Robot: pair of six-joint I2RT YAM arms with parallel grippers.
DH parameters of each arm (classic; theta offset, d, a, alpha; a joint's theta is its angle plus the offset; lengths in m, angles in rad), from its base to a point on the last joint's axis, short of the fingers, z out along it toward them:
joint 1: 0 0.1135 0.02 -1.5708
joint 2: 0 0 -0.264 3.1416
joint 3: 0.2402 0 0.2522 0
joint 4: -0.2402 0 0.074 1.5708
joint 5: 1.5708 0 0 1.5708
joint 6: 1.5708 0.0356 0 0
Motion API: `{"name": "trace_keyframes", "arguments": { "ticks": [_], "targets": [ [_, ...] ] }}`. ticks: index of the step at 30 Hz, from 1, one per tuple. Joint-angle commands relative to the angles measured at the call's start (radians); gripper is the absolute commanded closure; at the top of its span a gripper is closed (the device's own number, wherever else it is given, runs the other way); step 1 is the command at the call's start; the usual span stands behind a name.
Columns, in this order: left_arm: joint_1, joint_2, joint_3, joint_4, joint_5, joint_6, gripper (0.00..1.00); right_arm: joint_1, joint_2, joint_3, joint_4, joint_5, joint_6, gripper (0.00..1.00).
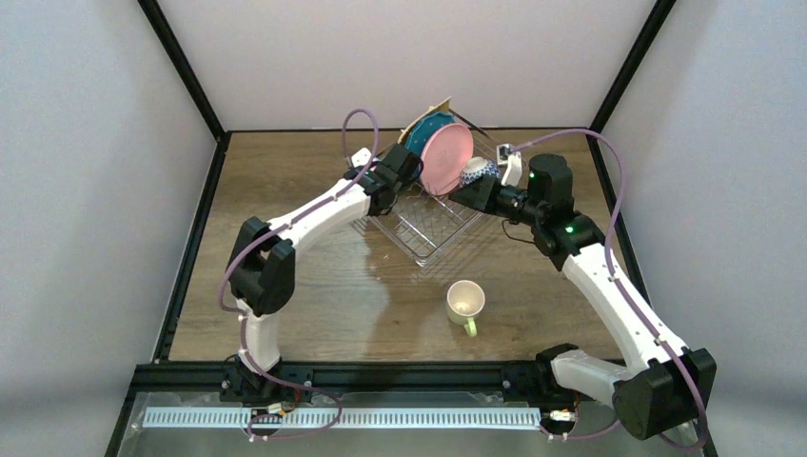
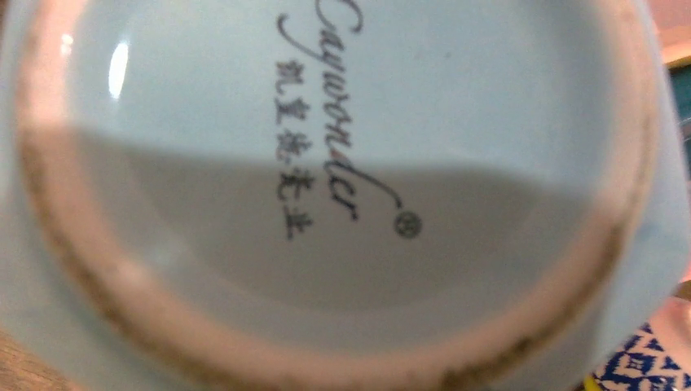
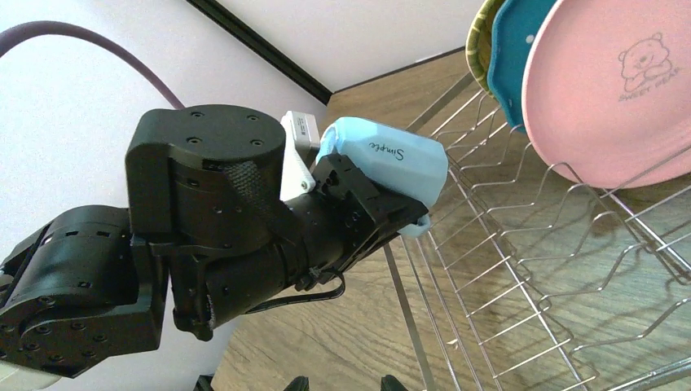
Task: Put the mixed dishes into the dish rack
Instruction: Place the upside down cup on the dish rack.
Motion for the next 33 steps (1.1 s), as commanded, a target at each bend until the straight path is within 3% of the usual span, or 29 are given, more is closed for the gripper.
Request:
{"name": "trace_keyframes", "arguments": {
  "ticks": [1,11,33],
  "targets": [
    [-0.016,0.038,0.050,-0.014,-0.100,-0.041,0.97,-0.003,-0.017,-0.021,-0.003,-0.018,-0.012,0.51],
    [-0.026,0.112,0.099,-0.060,-0.149,-0.099,0.97,-0.002,-0.021,-0.043,0.014,-0.041,-0.010,0.51],
    [-0.013,0.239,0.123,-0.025,-0.156,-0.077,0.97,-0.004,-0.010,-0.091,0.043,-0.035,-0.034,0.51]
  ]
}}
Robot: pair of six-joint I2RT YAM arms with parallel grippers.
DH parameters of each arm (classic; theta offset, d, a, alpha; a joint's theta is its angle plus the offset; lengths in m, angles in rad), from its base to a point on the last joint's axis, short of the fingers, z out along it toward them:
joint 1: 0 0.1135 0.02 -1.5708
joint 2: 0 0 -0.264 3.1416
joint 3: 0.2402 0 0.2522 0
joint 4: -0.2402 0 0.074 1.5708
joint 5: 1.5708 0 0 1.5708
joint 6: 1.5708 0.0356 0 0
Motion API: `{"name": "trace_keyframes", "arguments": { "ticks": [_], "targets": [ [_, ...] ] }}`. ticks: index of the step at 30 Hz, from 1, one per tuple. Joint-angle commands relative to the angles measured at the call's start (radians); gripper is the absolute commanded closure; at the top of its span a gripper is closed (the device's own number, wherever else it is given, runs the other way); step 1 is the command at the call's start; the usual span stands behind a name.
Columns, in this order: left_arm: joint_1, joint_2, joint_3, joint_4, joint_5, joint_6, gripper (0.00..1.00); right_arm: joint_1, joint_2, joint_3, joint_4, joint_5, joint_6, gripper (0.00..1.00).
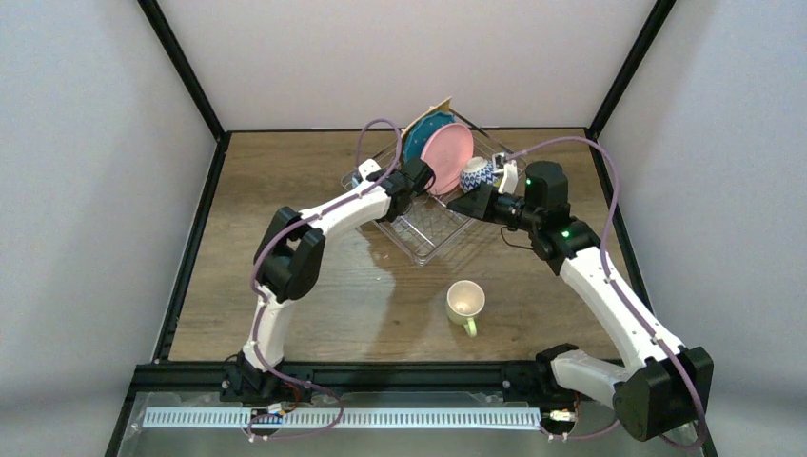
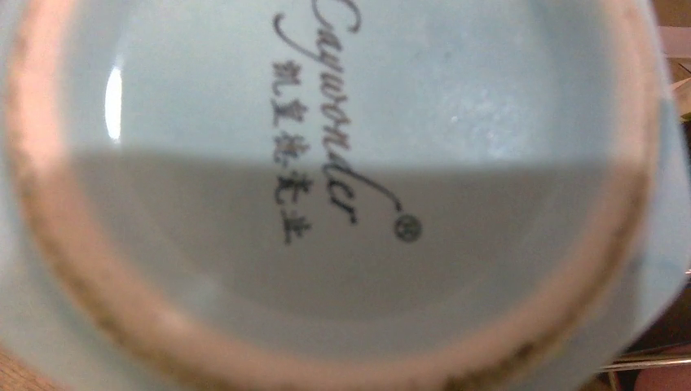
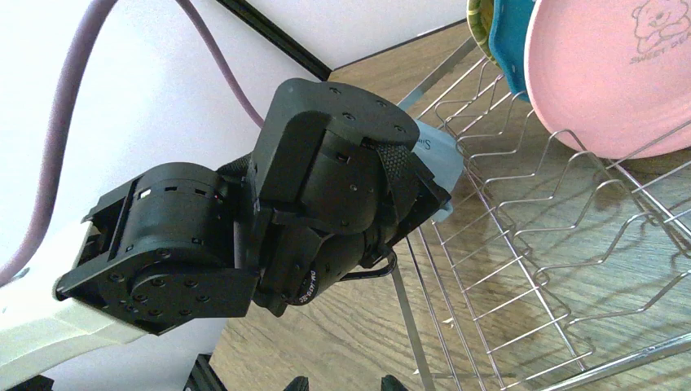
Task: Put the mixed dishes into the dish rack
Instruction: Place the upside down cup on the dish rack.
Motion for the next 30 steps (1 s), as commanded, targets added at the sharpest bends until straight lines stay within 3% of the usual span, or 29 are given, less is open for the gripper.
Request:
{"name": "trace_keyframes", "arguments": {
  "ticks": [1,18,23,30],
  "targets": [
    [0.009,0.043,0.027,0.074,-0.008,0.019,0.97,-0.004,-0.003,-0.028,0.024,0.003,-0.023,0.51],
    [0.022,0.090,0.015,0.107,0.065,0.046,0.97,-0.014,-0.013,-0.067,0.034,0.006,-0.025,0.51],
    [0.023,0.093,0.008,0.102,0.087,0.032,0.84,-0.014,-0.014,-0.066,0.034,0.009,-0.024,0.50],
    [0.023,0.085,0.001,0.110,0.101,0.030,0.74,-0.015,-0.014,-0.066,0.034,0.015,-0.018,0.50]
  ]
}}
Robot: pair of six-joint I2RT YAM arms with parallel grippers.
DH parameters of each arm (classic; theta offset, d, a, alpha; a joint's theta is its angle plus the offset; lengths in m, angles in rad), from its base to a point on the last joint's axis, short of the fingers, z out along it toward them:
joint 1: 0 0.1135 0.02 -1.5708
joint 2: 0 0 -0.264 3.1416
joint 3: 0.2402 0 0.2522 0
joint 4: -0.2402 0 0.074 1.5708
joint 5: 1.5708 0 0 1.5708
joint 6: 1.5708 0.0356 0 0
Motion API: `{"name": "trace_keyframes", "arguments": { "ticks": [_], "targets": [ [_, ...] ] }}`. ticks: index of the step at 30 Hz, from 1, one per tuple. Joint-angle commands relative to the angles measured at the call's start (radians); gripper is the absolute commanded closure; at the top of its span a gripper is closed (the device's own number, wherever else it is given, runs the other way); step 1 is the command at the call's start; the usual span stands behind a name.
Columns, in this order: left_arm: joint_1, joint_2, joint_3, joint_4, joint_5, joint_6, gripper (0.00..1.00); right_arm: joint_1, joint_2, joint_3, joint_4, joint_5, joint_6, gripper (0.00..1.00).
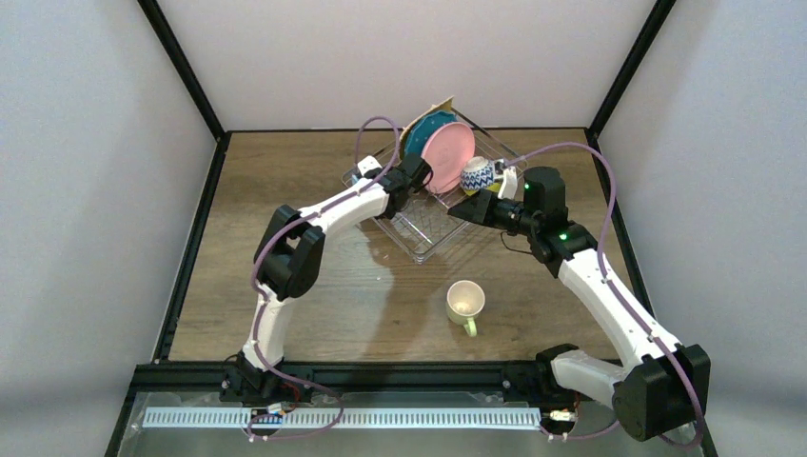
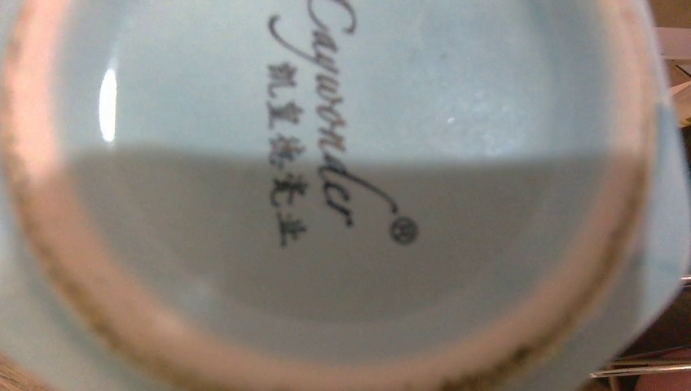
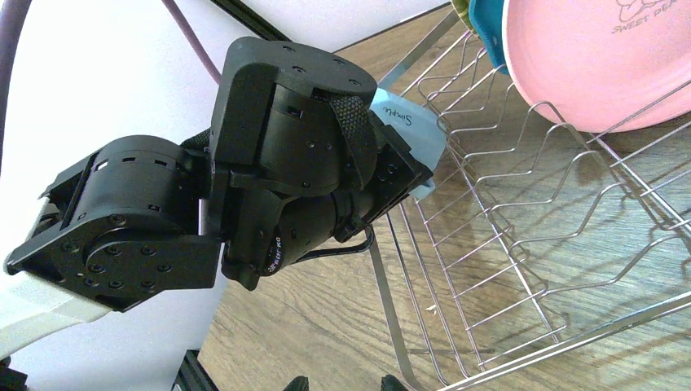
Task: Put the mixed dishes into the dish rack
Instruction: Place the upside down cup on the dish rack.
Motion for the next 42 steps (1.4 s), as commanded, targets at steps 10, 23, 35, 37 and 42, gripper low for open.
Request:
{"name": "trace_keyframes", "arguments": {
  "ticks": [10,23,35,37,42],
  "targets": [
    [0.008,0.046,-0.014,0.094,0.088,0.004,0.39,-0.003,-0.007,-0.011,0.035,0.010,0.015,0.50],
    [0.021,0.044,-0.022,0.102,0.114,0.015,0.30,-0.003,-0.004,-0.029,0.048,0.010,0.028,0.50],
    [0.037,-0.005,-0.018,0.085,0.084,0.036,0.29,-0.003,0.006,-0.023,0.064,-0.004,0.036,0.50],
    [0.043,-0.011,-0.020,0.081,0.084,0.044,0.29,-0.002,0.003,-0.025,0.064,-0.004,0.037,0.50],
    [0.054,-0.027,-0.024,0.077,0.086,0.067,0.28,-0.002,0.001,-0.025,0.062,-0.008,0.040,0.50]
  ]
}}
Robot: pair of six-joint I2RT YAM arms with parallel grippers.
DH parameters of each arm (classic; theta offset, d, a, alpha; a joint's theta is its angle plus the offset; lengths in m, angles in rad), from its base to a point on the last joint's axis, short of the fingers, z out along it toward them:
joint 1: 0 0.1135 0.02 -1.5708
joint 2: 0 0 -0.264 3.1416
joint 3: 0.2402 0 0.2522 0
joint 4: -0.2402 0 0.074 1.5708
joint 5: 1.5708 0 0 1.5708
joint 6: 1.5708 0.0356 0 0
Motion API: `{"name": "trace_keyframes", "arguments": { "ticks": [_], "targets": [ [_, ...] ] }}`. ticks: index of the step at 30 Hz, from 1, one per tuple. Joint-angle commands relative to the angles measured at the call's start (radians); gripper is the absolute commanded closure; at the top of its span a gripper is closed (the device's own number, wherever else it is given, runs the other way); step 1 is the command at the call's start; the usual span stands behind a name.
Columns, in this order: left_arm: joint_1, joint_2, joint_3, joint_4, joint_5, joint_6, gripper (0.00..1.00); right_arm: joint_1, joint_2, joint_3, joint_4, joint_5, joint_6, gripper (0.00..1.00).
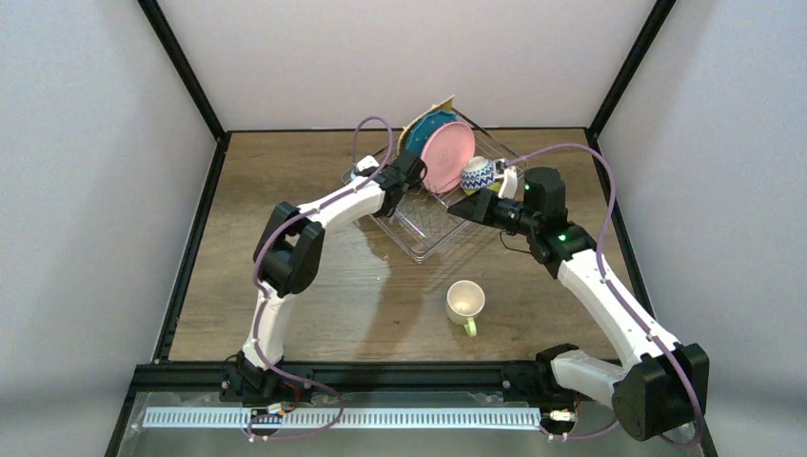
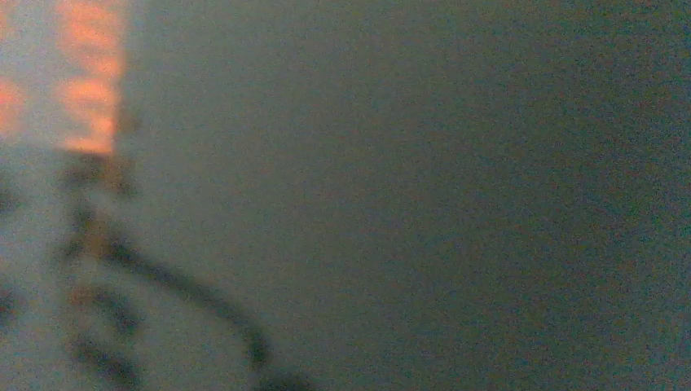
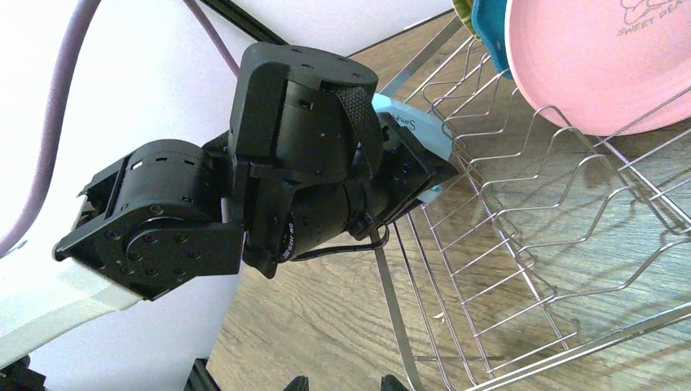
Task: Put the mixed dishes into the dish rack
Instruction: Place the upside down cup on the dish rack.
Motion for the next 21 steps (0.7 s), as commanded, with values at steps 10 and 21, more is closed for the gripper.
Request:
{"name": "trace_keyframes", "arguments": {
  "ticks": [10,21],
  "targets": [
    [0.029,-0.062,-0.014,0.012,0.017,0.048,0.28,-0.001,-0.007,-0.008,0.016,-0.009,0.016,0.50],
    [0.029,-0.097,-0.029,-0.007,0.038,0.041,0.24,-0.001,-0.030,-0.013,0.012,-0.011,0.020,0.50]
  ]
}}
